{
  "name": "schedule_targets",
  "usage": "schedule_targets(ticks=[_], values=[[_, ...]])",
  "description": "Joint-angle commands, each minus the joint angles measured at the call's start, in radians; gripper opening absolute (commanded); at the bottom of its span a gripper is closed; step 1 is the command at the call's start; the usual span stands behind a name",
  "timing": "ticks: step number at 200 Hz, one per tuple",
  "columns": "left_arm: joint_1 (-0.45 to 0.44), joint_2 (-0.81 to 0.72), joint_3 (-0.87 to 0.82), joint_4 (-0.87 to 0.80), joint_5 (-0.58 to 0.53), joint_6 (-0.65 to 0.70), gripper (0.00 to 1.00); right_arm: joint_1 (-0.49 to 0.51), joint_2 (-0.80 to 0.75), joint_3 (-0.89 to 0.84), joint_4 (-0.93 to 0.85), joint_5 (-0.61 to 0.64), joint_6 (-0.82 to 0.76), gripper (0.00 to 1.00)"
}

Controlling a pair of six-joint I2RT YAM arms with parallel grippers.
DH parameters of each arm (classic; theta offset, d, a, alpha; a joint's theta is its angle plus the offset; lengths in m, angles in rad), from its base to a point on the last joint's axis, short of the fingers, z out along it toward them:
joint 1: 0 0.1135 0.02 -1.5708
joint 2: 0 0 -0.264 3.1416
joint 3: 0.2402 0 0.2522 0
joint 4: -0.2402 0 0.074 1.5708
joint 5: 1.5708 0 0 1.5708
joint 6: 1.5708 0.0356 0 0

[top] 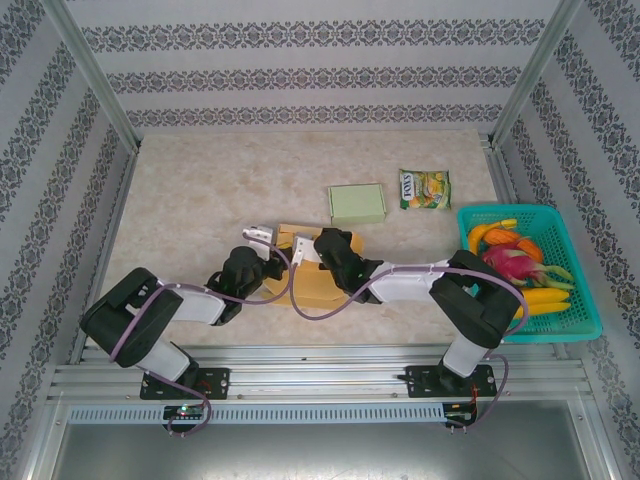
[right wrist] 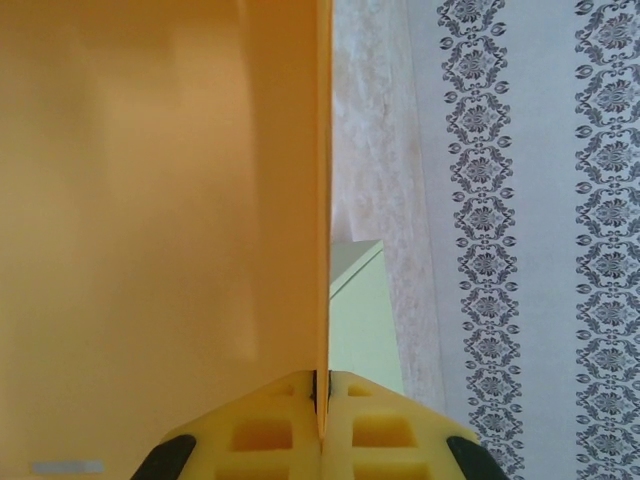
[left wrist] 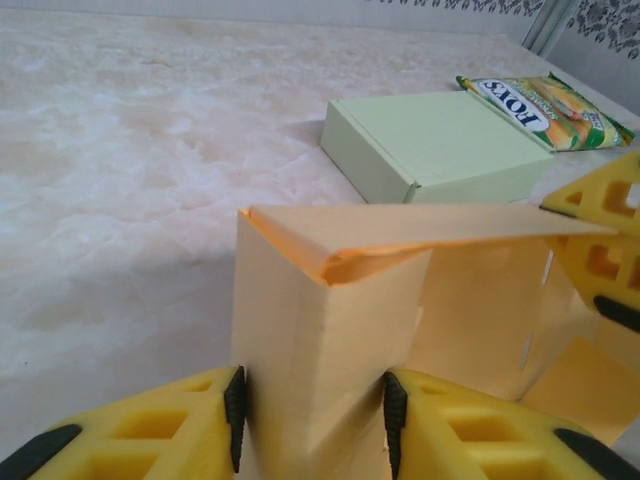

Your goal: Fold the paper box

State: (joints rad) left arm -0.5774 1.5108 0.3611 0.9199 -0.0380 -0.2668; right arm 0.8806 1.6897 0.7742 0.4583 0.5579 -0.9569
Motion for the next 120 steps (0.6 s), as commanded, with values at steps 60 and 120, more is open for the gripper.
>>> schedule_targets(ticks=[60, 120], values=[[-0.029, 0.076, 0.095, -0.003, -0.044, -0.023, 0.29, 0.054, -0.016, -0.054, -0.009, -0.089, 0.011, 0.00], [-0.052, 0.160, 0.187, -0.212, -0.380, 0.010, 0.16, 0.038, -0.004, -0.043, -0.024, -0.048, 0.008, 0.00]])
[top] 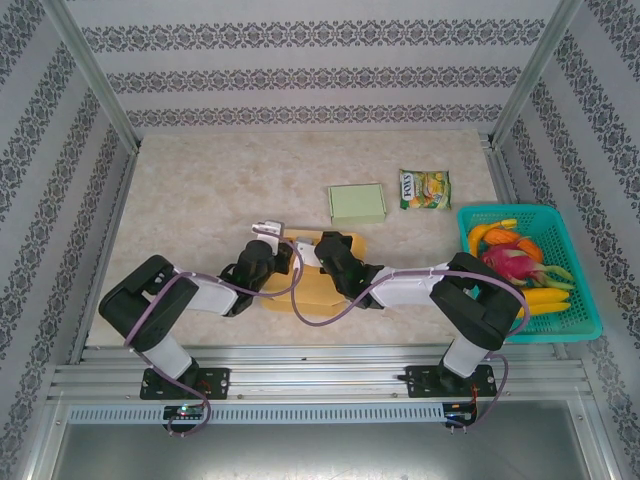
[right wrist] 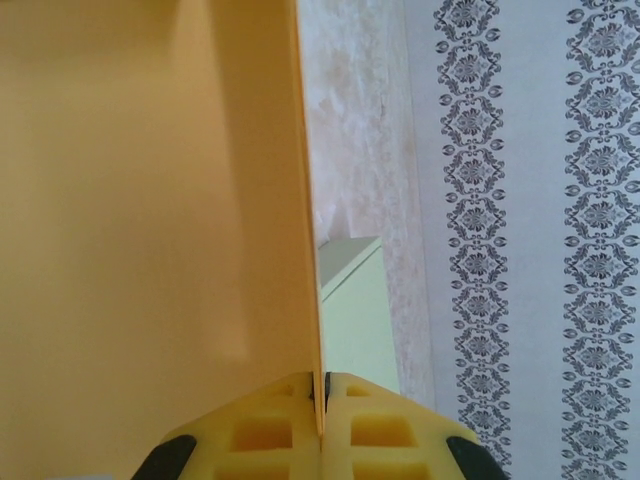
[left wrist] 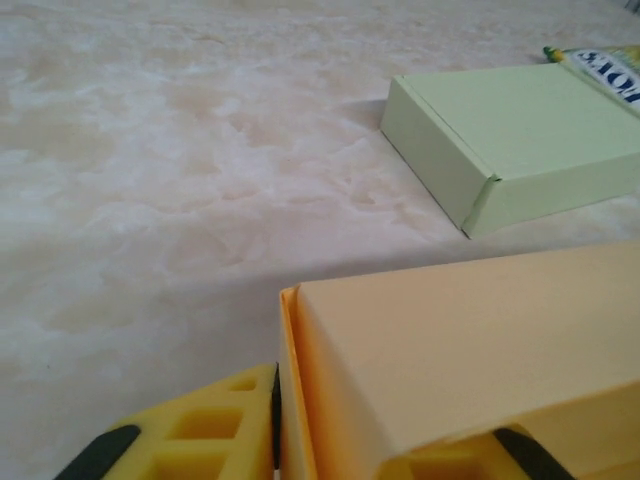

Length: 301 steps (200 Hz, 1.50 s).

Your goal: Fold the paper box

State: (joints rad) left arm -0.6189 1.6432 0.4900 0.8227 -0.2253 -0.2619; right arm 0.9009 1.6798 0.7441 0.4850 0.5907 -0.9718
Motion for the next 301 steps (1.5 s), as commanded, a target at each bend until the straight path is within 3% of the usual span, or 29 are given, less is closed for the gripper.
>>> schedule_targets(ticks=[1, 42, 87, 143, 168, 198, 231, 301], values=[[-0.010, 0.028, 0.059, -0.118, -0.199, 0.004, 0.16, 0.017, 0.006, -0.013, -0.050, -0.079, 0.024, 0.00], [-0.015, 0.056, 0.081, -0.279, -0.465, -0.132, 0.00, -0.006, -0.005, -0.011, -0.057, -0.062, 0.037, 0.00], [-0.015, 0.105, 0.168, -0.540, -0.661, -0.322, 0.00, -0.015, 0.004, -0.006, -0.061, -0.038, 0.045, 0.00], [-0.010, 0.168, 0.234, -0.692, -0.769, -0.369, 0.03, -0.033, -0.031, -0.014, -0.075, -0.054, 0.076, 0.00], [-0.010, 0.182, 0.256, -0.706, -0.739, -0.364, 0.12, -0.032, -0.026, -0.012, -0.079, -0.059, 0.084, 0.00], [-0.008, 0.119, 0.146, -0.425, -0.454, -0.209, 0.30, -0.033, -0.020, -0.010, -0.084, -0.060, 0.087, 0.00], [-0.007, 0.042, 0.117, -0.394, -0.308, -0.170, 0.43, -0.034, -0.023, -0.007, -0.091, -0.060, 0.093, 0.00], [0.002, 0.042, 0.067, -0.355, -0.242, -0.173, 0.44, -0.034, -0.022, 0.000, -0.109, -0.071, 0.102, 0.00]])
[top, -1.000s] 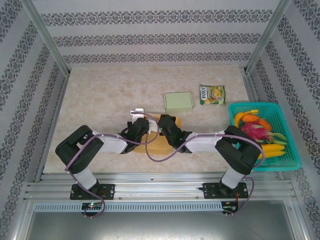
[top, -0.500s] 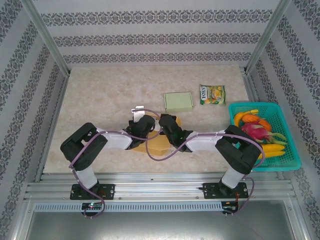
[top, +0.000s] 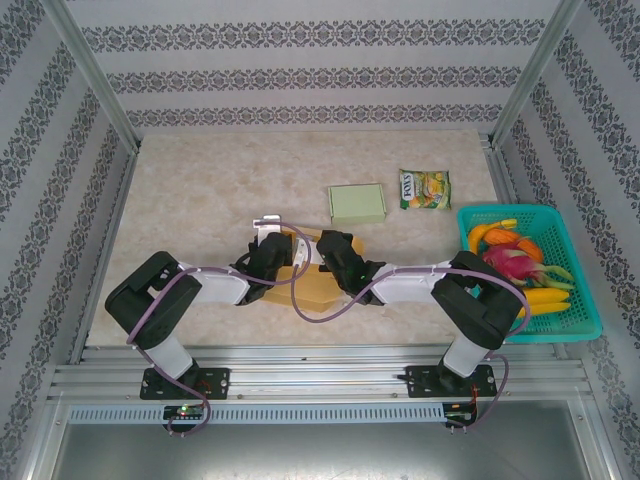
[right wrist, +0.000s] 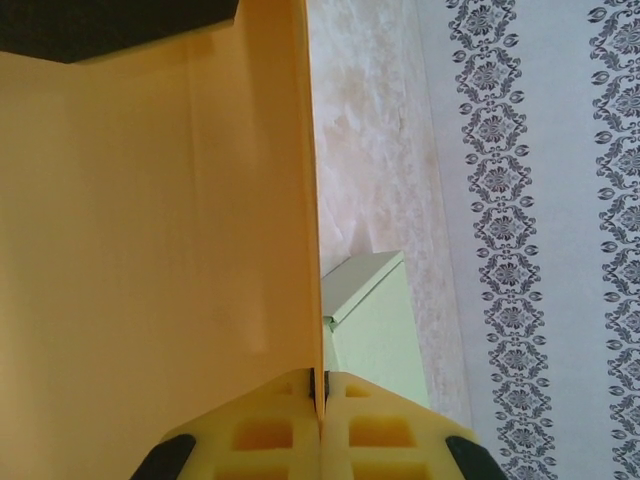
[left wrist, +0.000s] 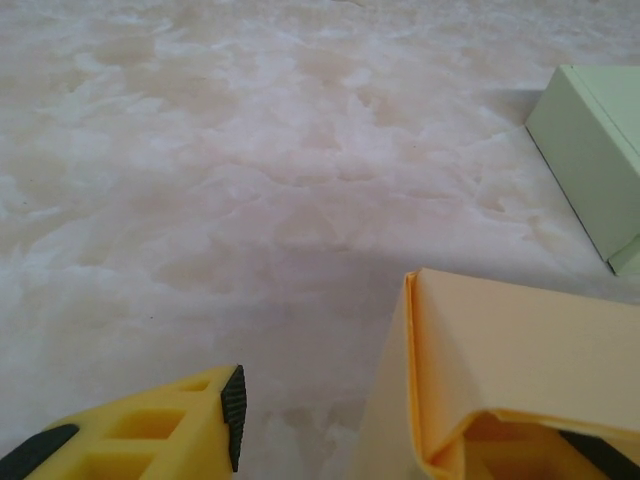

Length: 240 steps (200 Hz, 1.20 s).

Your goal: Fold the paper box

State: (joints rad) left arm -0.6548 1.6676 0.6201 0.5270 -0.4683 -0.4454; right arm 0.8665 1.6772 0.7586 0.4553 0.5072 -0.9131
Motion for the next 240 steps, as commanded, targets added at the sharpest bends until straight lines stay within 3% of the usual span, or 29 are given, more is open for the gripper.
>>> schedule_targets(ticks=[1, 13, 47, 70, 110, 142, 171, 192, 221, 240], values=[[0.037, 0.017, -0.064, -0.057, 0.002, 0.011, 0.44, 0.000, -0.019, -0.015, -0.080, 0.012, 0.043, 0.00], [0.038, 0.015, -0.071, -0.049, 0.002, 0.015, 0.41, 0.000, -0.016, -0.015, -0.081, 0.008, 0.042, 0.00], [0.038, 0.081, -0.009, -0.095, -0.058, 0.032, 0.00, 0.008, -0.010, -0.010, -0.076, 0.003, 0.047, 0.01], [0.037, 0.086, -0.026, -0.074, -0.088, 0.005, 0.00, 0.008, -0.045, -0.006, -0.087, -0.015, 0.097, 0.06], [0.037, 0.070, -0.036, -0.066, -0.088, 0.009, 0.00, 0.000, -0.181, -0.002, -0.150, -0.059, 0.245, 0.53], [0.036, 0.036, -0.055, -0.058, -0.067, -0.012, 0.00, -0.001, -0.350, -0.012, -0.239, -0.078, 0.428, 0.66], [0.037, -0.025, -0.107, 0.008, -0.025, -0.029, 0.00, -0.007, -0.464, 0.022, -0.377, -0.137, 0.805, 0.68], [0.037, -0.060, -0.152, 0.091, 0.012, -0.035, 0.00, -0.014, -0.465, 0.012, -0.369, -0.210, 1.051, 0.66], [0.033, -0.077, -0.179, 0.155, 0.009, -0.028, 0.00, -0.050, -0.350, 0.043, -0.315, -0.377, 1.248, 0.63], [0.030, -0.071, -0.182, 0.165, -0.009, -0.032, 0.00, -0.060, -0.263, 0.076, -0.293, -0.394, 1.311, 0.64]])
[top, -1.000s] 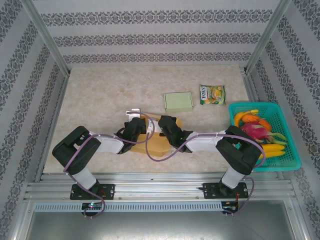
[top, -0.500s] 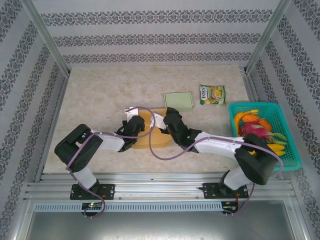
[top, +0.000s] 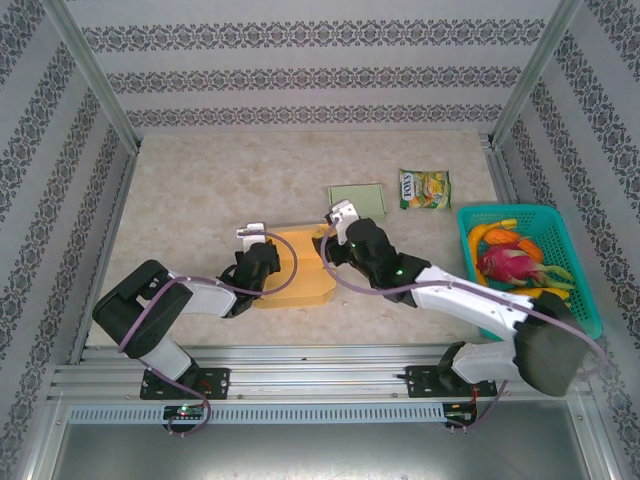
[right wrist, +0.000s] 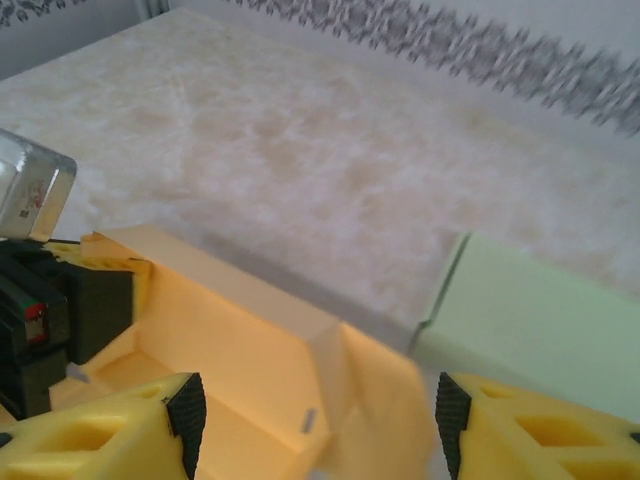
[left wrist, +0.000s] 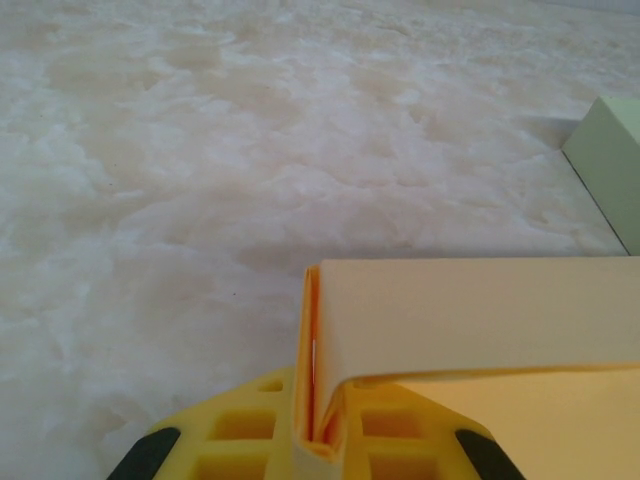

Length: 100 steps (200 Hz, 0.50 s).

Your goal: Fold the paper box

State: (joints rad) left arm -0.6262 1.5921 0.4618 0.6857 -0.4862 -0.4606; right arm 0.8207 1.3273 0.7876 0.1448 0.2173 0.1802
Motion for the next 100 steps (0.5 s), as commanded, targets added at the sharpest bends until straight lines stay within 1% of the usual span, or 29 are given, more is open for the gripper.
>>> schedule_targets(ticks=[1, 26, 65, 81, 100], values=[[0.002, 0.006, -0.023, 0.006, 0.009, -0.018, 0.00, -0.015, 0.090, 0.048, 0.021, -0.104, 0.220, 0.64], [-0.003, 0.014, -0.019, 0.001, -0.001, -0.024, 0.00, -0.025, 0.171, 0.059, 0.088, -0.108, 0.255, 0.65], [-0.004, 0.022, -0.025, 0.011, 0.001, -0.036, 0.00, -0.031, 0.259, 0.078, 0.120, -0.120, 0.247, 0.65], [-0.006, 0.026, -0.019, -0.001, 0.003, -0.042, 0.00, -0.030, 0.280, 0.073, 0.151, -0.170, 0.268, 0.65], [-0.007, 0.033, -0.016, 0.007, 0.013, -0.048, 0.00, -0.025, 0.301, 0.046, 0.265, -0.267, 0.297, 0.64]])
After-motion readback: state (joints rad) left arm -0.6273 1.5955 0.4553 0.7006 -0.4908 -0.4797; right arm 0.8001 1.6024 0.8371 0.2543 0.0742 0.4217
